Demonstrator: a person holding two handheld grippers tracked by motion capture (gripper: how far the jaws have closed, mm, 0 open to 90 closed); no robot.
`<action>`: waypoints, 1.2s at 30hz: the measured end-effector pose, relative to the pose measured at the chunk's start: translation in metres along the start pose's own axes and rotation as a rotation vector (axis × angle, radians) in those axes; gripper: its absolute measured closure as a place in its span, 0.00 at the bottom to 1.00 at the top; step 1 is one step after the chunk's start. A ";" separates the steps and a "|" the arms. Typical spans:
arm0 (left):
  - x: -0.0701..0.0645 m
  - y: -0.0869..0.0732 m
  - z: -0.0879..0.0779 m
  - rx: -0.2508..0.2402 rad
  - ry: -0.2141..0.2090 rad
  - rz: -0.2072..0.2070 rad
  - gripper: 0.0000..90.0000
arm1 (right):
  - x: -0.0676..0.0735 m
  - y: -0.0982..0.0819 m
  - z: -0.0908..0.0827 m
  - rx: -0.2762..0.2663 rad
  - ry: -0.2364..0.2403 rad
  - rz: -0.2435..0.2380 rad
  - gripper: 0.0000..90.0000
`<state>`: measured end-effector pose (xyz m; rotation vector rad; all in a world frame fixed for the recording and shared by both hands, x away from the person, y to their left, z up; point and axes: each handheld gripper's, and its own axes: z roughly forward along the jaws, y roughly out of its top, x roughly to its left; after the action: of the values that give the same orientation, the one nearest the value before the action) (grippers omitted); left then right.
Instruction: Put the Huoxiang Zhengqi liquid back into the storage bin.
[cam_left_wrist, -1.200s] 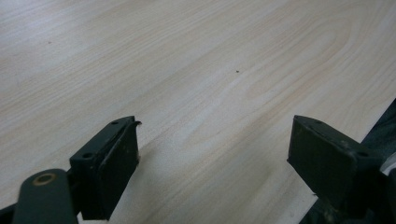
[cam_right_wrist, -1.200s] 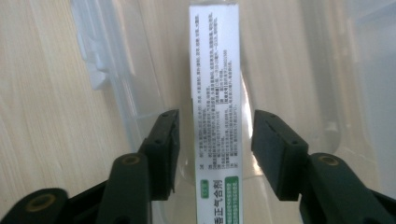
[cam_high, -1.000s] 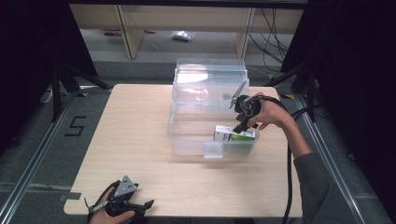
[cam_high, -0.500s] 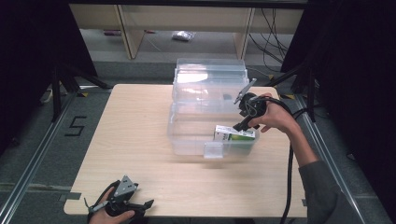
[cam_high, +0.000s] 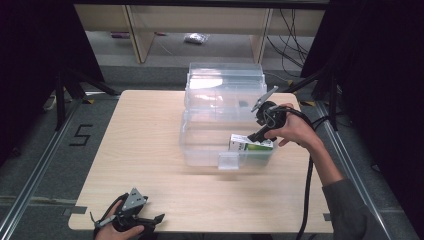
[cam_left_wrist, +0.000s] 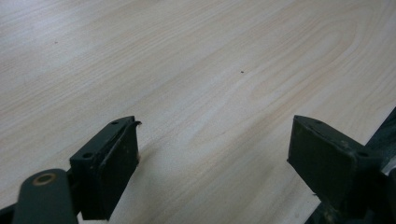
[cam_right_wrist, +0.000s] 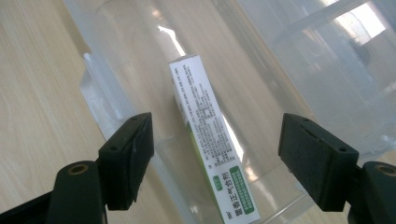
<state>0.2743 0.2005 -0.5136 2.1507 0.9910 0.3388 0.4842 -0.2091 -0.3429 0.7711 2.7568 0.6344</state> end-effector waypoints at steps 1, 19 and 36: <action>0.000 0.000 0.000 0.000 0.000 0.000 0.17 | 0.000 0.000 0.000 0.000 0.000 0.000 0.31; 0.000 0.000 -0.001 -0.009 0.002 -0.008 0.17 | 0.022 -0.013 -0.004 -0.133 -0.013 0.084 0.26; -0.002 0.001 -0.001 -0.025 -0.001 -0.017 0.17 | 0.054 -0.033 -0.012 -0.275 -0.013 0.082 0.23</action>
<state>0.2726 0.1994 -0.5120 2.1185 0.9992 0.3399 0.4206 -0.2105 -0.3517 0.8230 2.5598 0.9952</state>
